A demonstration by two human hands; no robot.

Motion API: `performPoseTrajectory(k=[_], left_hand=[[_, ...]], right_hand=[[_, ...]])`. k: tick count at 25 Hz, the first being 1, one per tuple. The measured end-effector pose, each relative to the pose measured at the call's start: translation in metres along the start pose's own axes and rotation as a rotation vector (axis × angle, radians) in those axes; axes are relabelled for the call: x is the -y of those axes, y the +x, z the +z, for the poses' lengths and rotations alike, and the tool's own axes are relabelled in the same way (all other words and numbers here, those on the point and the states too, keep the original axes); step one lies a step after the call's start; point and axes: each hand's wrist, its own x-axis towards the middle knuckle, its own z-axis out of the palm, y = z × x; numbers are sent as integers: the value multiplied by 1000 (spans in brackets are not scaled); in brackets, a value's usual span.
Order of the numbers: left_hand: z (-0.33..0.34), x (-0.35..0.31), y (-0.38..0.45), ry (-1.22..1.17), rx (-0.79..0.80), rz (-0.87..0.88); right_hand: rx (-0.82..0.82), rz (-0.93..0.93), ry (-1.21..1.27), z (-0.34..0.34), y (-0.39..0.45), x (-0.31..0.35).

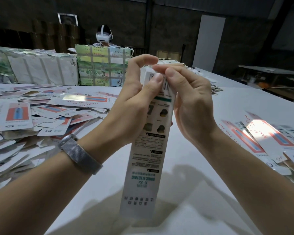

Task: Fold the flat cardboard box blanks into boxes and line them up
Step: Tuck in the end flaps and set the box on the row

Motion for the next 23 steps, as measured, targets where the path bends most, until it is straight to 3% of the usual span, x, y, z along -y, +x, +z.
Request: performPoseTrajectory(k=[7, 11, 15, 17, 20, 23], left_hand=[[4, -1, 0, 67, -12, -60], [6, 2, 0, 97, -102, -105], [9, 5, 8, -170, -157, -265], [9, 2, 10, -295, -106, -302], [9, 0, 9, -304, -21, -324], [3, 3, 8, -366, 11, -382]], right_hand=[[6, -52, -156, -1, 0, -4], [1, -54, -306, 3, 0, -5], [-9, -39, -903, 7, -3, 1], [22, 21, -980, 13, -3, 9], [55, 80, -964, 12, 2, 20], [72, 64, -1120, 3, 6, 27]])
